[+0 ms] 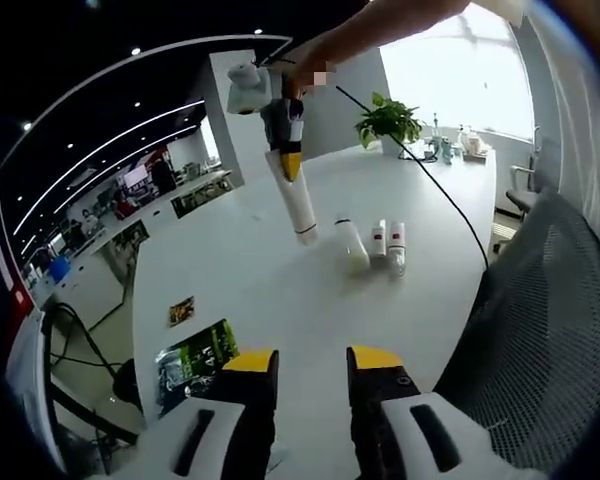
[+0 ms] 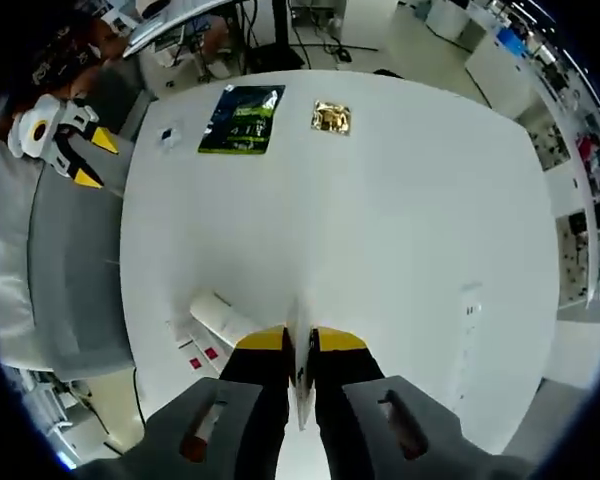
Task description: Arrange the skincare products in the storage area until every visible bottle or jar stands upright without overlapping.
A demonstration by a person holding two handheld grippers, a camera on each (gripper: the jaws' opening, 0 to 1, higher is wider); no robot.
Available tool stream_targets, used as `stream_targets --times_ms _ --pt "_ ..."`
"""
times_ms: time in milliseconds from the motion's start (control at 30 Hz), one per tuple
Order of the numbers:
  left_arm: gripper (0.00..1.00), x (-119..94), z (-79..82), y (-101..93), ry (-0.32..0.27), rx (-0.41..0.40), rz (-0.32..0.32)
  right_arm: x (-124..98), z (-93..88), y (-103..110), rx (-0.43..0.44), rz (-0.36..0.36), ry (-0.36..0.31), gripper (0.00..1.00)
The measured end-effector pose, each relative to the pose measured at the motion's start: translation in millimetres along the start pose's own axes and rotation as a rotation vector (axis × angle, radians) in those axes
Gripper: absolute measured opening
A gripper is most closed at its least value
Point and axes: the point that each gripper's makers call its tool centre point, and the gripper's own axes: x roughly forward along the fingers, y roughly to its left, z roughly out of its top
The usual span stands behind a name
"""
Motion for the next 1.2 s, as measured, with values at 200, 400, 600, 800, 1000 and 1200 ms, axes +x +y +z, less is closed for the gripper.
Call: stream_targets --times_ms 200,400,600,800,1000,1200 --pt "0.27 0 -0.1 2.8 -0.003 -0.014 0.01 4 -8.9 -11 0.025 -0.004 0.006 0.06" --pt "0.27 0 0.0 0.1 -0.003 -0.013 -0.001 8 -15.7 -16 0.055 0.007 0.015 0.06" --pt "0.27 0 -0.7 0.0 0.001 -0.016 -0.001 5 -16.3 -19 0.07 0.009 0.006 0.07" --pt "0.27 0 -0.9 -0.9 0.002 -0.015 -0.004 6 -19.5 -21 0.063 0.023 0.008 0.08" --pt "0.27 1 -1.3 -1.3 0.005 -0.011 -0.005 6 -20.7 -21 0.06 0.029 -0.006 0.09" --pt "0.27 1 -2.0 -2.5 0.009 -0.008 -0.012 5 -23.6 -25 0.006 0.003 -0.032 0.12"
